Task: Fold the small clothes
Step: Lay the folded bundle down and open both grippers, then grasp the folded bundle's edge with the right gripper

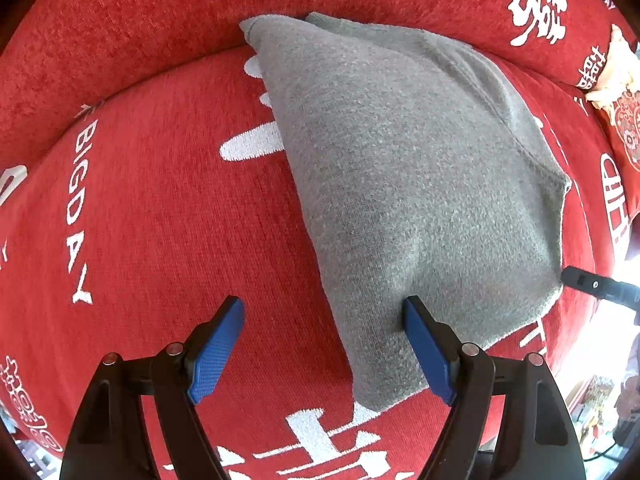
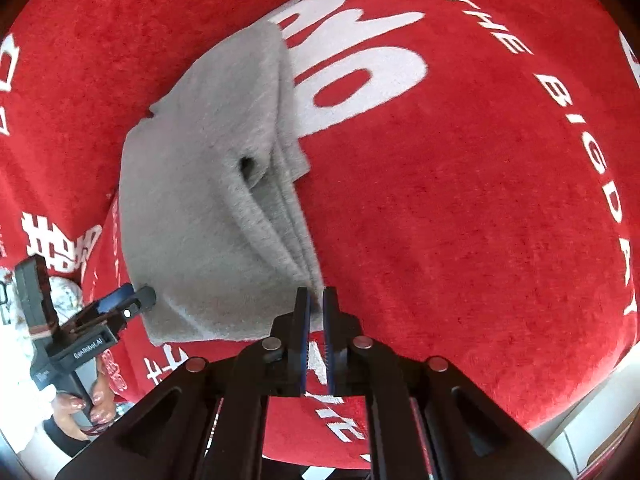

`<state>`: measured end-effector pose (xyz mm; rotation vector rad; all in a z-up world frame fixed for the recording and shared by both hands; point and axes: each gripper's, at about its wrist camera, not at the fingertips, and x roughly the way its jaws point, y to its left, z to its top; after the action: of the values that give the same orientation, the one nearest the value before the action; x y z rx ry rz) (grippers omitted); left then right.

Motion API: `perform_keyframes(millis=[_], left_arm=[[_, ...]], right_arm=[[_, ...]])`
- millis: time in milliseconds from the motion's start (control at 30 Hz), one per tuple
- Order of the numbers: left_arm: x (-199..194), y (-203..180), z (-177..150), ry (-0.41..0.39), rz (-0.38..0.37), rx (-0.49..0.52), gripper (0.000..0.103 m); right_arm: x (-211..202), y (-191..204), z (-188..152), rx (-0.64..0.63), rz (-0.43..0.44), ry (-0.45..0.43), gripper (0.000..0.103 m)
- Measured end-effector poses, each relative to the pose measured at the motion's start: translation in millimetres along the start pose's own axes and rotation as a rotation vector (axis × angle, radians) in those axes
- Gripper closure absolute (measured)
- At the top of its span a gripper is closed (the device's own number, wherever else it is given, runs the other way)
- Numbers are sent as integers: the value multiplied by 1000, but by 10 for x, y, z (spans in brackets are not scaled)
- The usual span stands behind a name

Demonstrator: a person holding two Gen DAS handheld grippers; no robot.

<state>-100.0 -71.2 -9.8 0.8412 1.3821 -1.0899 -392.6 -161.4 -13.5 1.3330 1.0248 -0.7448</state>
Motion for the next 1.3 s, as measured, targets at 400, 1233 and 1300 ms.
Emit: perform_keyframes(millis=[400, 1233, 1300], left_arm=[[-204, 95, 100, -8, 18, -16, 21], [38, 418, 895, -40, -100, -238, 12], [34, 437, 860, -45, -98, -236, 12]], right_arm=[[-61, -119, 117, 78, 46, -24, 96], [236, 278, 1092, 1, 143, -45, 89], [246, 362, 1095, -20, 184, -41, 93]])
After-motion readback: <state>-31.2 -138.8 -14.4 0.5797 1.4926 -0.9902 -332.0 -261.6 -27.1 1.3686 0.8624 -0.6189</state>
